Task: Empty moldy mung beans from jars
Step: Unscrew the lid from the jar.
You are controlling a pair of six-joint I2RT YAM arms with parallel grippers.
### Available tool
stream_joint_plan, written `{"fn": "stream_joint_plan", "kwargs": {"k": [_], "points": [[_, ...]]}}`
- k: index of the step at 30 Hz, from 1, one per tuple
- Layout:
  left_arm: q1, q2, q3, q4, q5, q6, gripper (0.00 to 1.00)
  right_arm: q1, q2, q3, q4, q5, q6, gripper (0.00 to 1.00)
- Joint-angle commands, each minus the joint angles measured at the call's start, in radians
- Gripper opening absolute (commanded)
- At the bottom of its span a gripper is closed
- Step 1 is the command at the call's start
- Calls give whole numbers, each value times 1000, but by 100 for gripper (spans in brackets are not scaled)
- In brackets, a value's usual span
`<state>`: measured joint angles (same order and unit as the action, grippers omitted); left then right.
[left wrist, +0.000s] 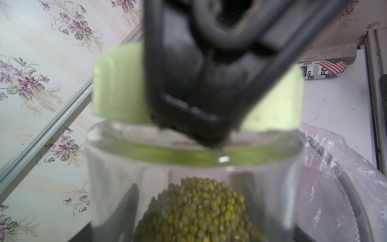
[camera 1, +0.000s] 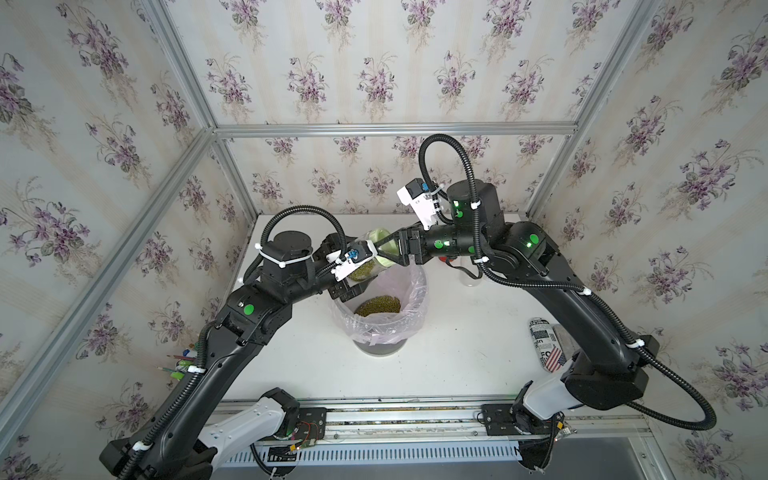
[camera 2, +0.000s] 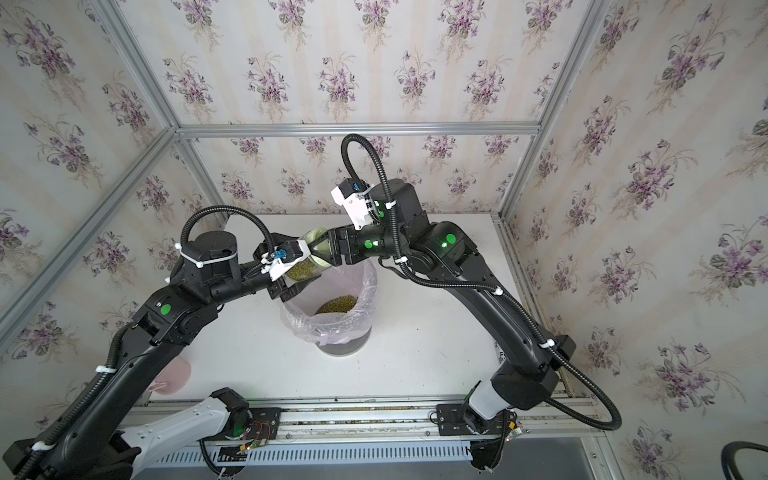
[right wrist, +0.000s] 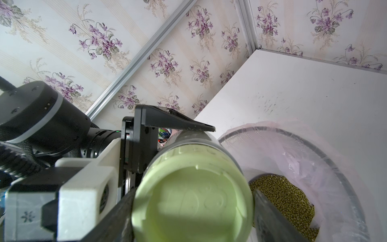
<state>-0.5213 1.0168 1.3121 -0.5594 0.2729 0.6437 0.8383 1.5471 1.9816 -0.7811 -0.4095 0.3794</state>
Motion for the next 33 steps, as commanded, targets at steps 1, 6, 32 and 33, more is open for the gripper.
{"fn": "stream_joint_plan", "kwargs": {"k": [1, 6, 32, 33], "points": [[0, 1, 13, 86, 21, -1, 0, 2, -14, -15, 38, -35, -28, 76], [0, 3, 15, 86, 26, -6, 0, 1, -32, -60, 70, -53, -81, 75], [0, -2, 8, 87, 29, 1, 0, -64, -147, -289, 293, -403, -258, 76], [0, -3, 9, 87, 29, 1, 0, -76, -153, -300, 308, -414, -248, 76]]}}
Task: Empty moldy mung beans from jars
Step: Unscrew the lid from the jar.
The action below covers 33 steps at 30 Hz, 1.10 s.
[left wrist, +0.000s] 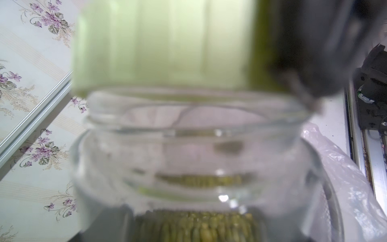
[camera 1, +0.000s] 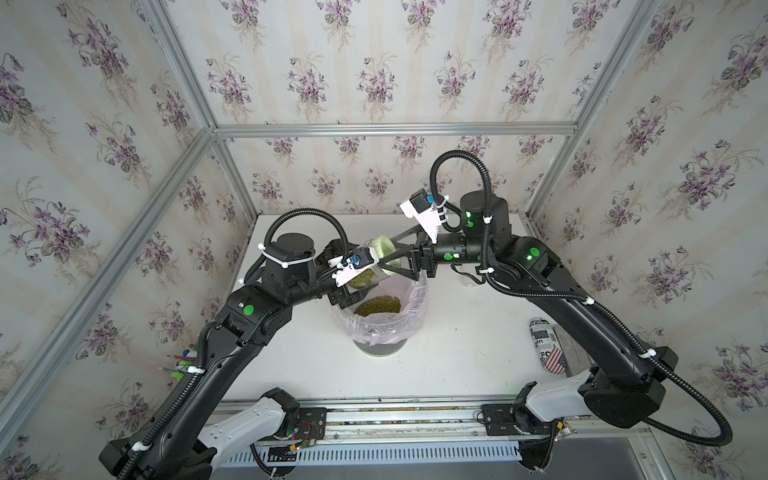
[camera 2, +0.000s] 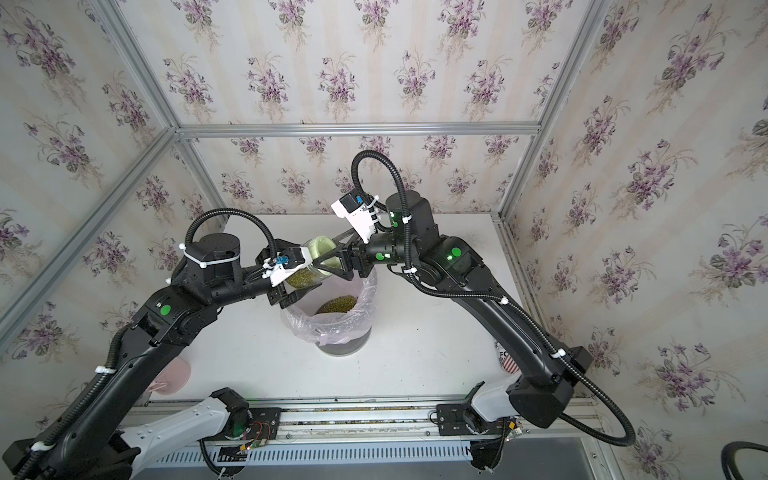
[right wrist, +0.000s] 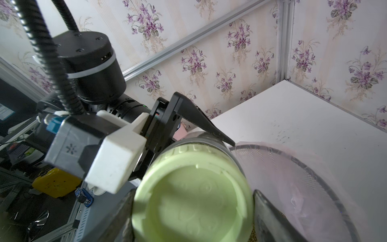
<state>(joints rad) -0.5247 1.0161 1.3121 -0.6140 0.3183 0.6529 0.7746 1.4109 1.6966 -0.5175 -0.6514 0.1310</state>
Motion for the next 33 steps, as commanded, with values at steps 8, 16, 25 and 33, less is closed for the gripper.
{"fn": "stream_joint_plan", "kwargs": {"k": [8, 16, 25, 33], "points": [[4, -16, 1, 145, -30, -2, 0, -70, -33, -41, 56, -170, 36, 75], [3, -23, -4, 153, -68, 15, 0, -117, -56, -54, 57, -126, 71, 72], [4, -41, -12, 161, -79, 24, 0, -134, -37, -52, 65, -116, 91, 71], [3, -48, -24, 183, -114, 31, 0, -193, -83, -27, -28, 107, 122, 69]]}}
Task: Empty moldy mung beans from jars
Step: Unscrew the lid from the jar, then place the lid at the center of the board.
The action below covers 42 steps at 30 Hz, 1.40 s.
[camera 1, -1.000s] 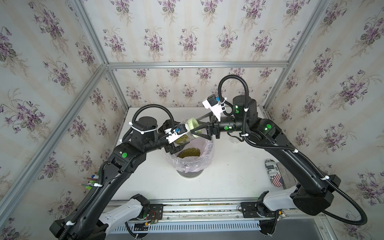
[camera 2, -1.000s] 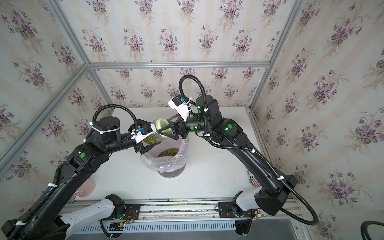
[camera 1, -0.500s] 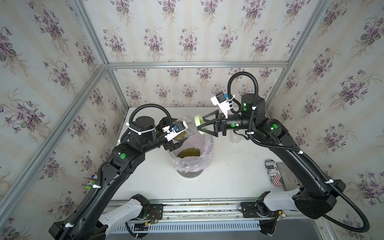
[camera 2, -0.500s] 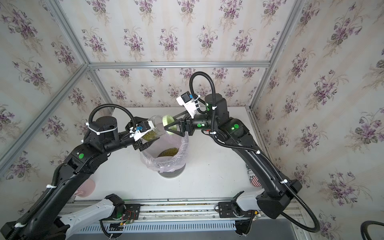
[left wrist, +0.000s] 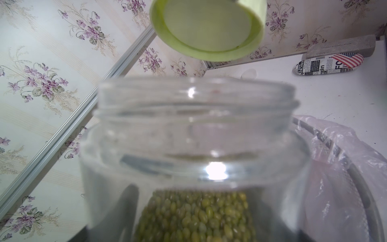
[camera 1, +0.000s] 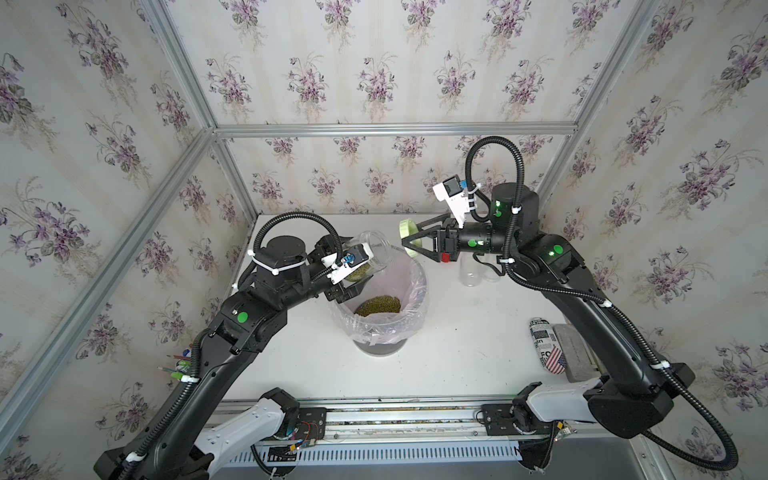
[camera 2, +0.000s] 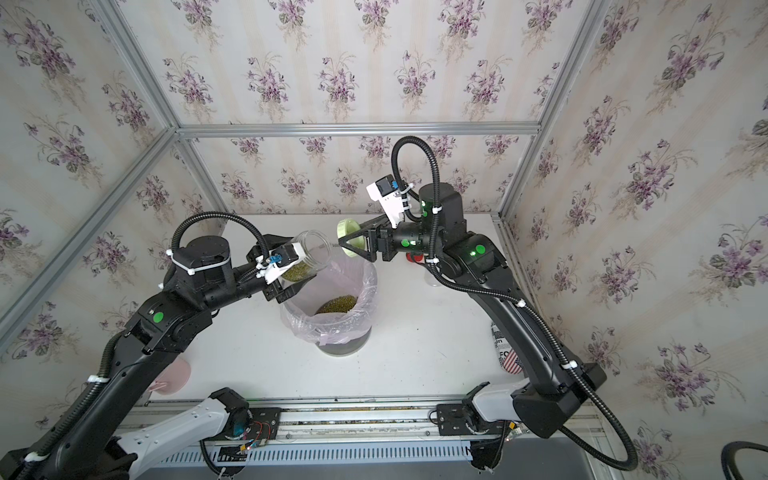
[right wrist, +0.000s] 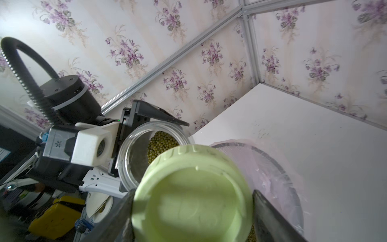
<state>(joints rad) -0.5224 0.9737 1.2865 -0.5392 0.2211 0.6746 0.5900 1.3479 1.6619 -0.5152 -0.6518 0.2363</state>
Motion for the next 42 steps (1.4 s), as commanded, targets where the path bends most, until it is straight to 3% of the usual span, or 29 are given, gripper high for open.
{"fn": "stream_joint_plan", "kwargs": {"k": [1, 9, 14, 21, 31, 42], "points": [[1, -8, -1, 112, -18, 9, 0, -9, -29, 8, -42, 139, 17, 69], [1, -4, -20, 184, -78, -8, 0, -13, -19, 75, -234, 469, 14, 69], [1, -22, -69, 270, -81, -38, 0, -36, -24, 58, -271, 595, 30, 69], [1, -35, -94, 284, -118, -10, 0, -136, -38, -16, -316, 682, 70, 69], [1, -57, -111, 297, -157, 39, 0, -176, -63, -122, -334, 747, 88, 69], [1, -85, -121, 298, -173, 29, 0, -241, -71, -189, -314, 710, 82, 69]]}}
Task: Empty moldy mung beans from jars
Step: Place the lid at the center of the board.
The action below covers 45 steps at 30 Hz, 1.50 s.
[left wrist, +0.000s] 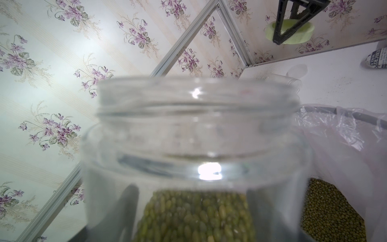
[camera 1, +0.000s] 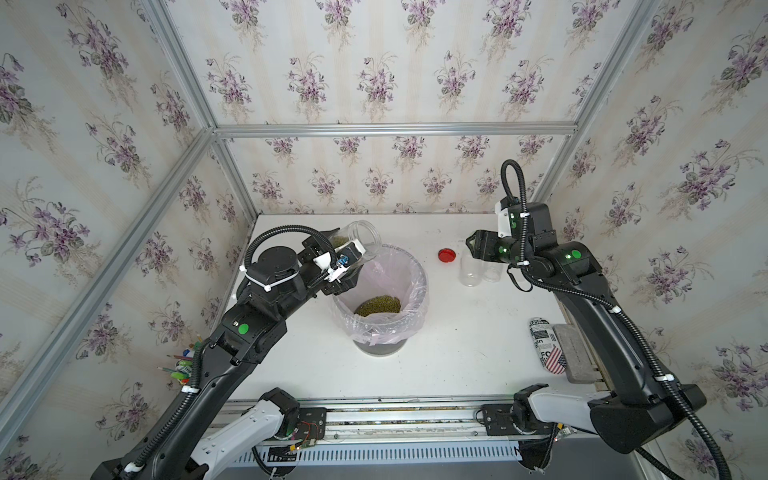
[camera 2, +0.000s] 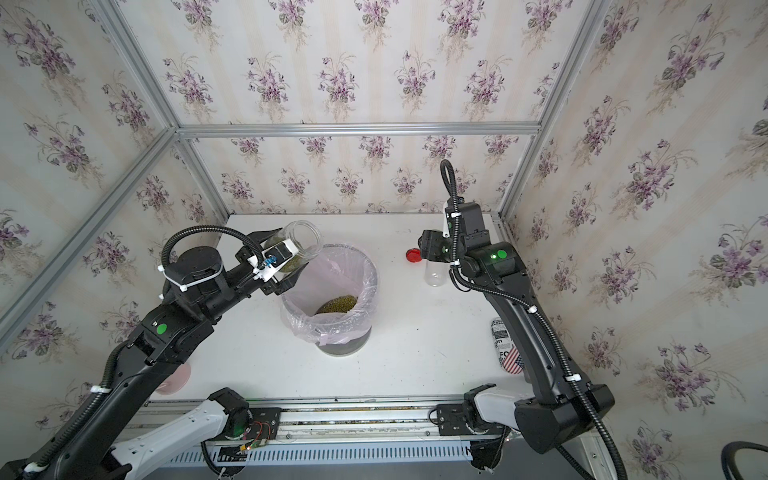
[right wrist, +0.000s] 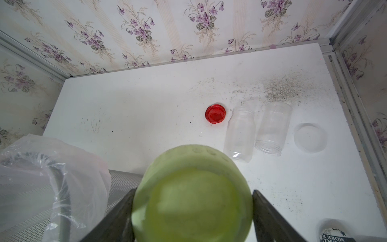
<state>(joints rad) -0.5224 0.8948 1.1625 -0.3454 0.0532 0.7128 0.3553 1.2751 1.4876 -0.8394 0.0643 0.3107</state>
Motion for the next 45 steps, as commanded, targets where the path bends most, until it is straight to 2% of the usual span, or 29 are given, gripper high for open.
{"fn": "stream_joint_plan", "kwargs": {"k": [1, 20, 30, 35, 45], "points": [[2, -7, 3, 105, -4, -9, 0, -9, 8, -26, 16, -13, 8, 69], [1, -22, -10, 104, 8, -26, 0, 1, 73, -356, 212, -140, 97, 67], [1, -33, -9, 104, 28, -27, 0, 40, 161, -460, 315, -129, 126, 66], [2, -49, -29, 102, 25, -33, 0, 43, 222, -473, 370, -146, 133, 66], [1, -63, -36, 90, 39, -21, 0, 63, 379, -422, 389, -75, 142, 65]]}}
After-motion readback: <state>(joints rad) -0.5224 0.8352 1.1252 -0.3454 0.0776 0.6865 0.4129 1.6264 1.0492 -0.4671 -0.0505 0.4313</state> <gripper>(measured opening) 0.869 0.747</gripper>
